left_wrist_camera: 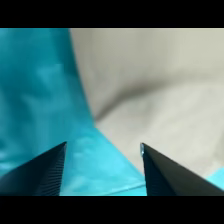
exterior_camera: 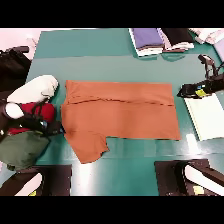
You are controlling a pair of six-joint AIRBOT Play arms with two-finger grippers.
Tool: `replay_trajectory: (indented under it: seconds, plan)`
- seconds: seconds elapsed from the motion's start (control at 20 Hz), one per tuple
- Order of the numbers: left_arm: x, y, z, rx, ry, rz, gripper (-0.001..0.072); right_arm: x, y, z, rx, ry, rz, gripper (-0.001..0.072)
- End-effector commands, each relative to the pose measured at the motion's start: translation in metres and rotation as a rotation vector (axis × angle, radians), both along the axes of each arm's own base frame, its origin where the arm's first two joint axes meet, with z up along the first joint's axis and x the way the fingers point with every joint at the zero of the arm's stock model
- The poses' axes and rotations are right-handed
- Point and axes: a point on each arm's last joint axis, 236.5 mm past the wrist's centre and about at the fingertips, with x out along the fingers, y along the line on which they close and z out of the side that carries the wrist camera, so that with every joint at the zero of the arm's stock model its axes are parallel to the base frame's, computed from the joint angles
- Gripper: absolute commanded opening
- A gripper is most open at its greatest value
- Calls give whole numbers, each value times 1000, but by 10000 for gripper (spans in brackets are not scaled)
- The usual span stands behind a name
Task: Fold the shirts.
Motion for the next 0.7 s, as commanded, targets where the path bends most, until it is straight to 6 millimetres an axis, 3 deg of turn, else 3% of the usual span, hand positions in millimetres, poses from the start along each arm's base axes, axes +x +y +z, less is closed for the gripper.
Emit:
replay_trajectory:
  seconds: [0.0, 0.2, 0.35, 0.45, 0.55, 0.65]
  plan:
    - [-25, -28, -21, -130, 22, 78, 550, -6, 9, 1, 36, -14, -5, 385]
    - [-21, -34, -27, -166, 7, 129, 550, -3, 19, 5, 84, -26, -7, 385]
    - [-14, -57, -19, -223, -43, 96, 548, -3, 20, 5, 89, -24, -6, 385]
    - [-21, -75, -17, -237, -52, 29, 275, -6, 25, 6, 113, -15, -3, 385]
    - [-27, -80, -13, -244, -40, -16, 24, -16, 23, 3, 96, 16, 27, 385]
    - [-25, -76, -5, -213, -51, -69, 26, -35, 8, -4, 70, 57, 7, 385]
